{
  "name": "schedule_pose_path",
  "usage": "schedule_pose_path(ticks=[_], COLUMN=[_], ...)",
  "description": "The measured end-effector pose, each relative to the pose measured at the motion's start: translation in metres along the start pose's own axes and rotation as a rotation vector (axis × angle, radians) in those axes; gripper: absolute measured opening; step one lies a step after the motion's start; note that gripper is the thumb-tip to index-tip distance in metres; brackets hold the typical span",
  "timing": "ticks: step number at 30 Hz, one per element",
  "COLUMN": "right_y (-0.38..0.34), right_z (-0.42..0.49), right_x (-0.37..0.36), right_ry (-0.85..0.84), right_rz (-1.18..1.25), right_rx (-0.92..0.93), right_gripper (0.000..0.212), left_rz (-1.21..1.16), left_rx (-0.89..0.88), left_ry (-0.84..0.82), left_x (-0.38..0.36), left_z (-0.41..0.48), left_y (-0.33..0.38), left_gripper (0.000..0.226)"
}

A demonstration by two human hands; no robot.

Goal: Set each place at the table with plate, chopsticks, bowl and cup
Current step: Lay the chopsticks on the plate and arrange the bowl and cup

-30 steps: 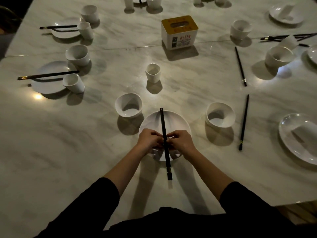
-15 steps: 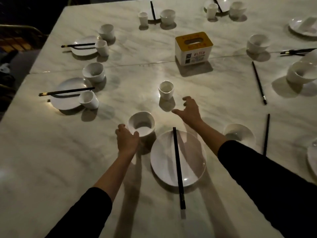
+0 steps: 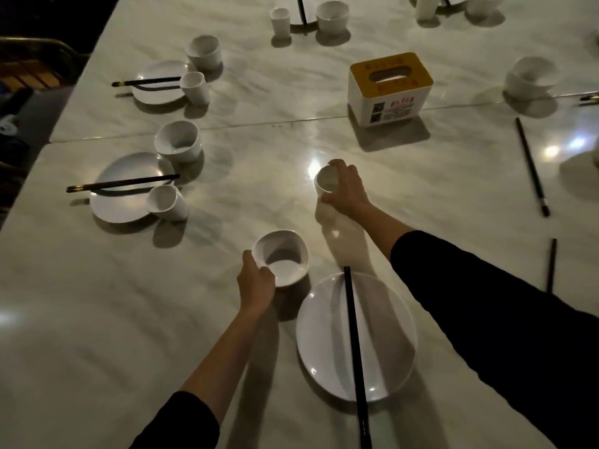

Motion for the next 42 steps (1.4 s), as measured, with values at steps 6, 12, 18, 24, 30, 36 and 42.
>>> schedule_pose_path(ticks=[6,12,18,24,30,36,42], right_y=[0.015,0.044,0.058,0.07,0.074,0.07,0.067], right_z=[-0.052,-0.118,-0.158,-0.169,-0.175,-0.176,-0.173], right_x=[0.012,0.024,0.026,0.02,0.013,0.01,0.005], right_ry=[-0.112,-0.11,-0.073,-0.096,-0.088,-0.082,-0.075], right_rz=[-0.068,-0.066,-0.064,-0.023,-0.004,-0.042,-0.047], right_rx=[0.052,0.035,0.017,-0.025,-0.045,-0.032,-0.037], right_gripper=[0.067,0.067,0.071,0.075,0.073,0.071,0.072], left_rz=[0.065,0.049,0.038,-0.16,-0.227,0.055,0.154], left_rx=[-0.061,-0.064,-0.052,-0.039,0.047,-0.098,-0.17], left_ry=[-0.053,-0.067,-0.063,-0.079,-0.218,-0.252,-0.258], left_x=[-0.001,-0.001,-0.002,-0.002,-0.036,-0.04,-0.049], left_z=[0.002,-0.007,-0.015,-0.036,-0.076,-0.077,-0.075], left_y=[0.006,0.007,0.003,-0.014,-0.043,-0.028,-0.012], left_gripper=[0.042,0.042,0.039,0.036,0.04,0.006,0.013])
Point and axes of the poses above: each hand's wrist, its own z-axis towards the middle knuckle, its own x-axis out of the back of the hand, y = z × x, the point moved 10 cm from there along z, towards the middle knuckle, and after that the axes turned 12 degrees about -y, right-handed, at the moved point
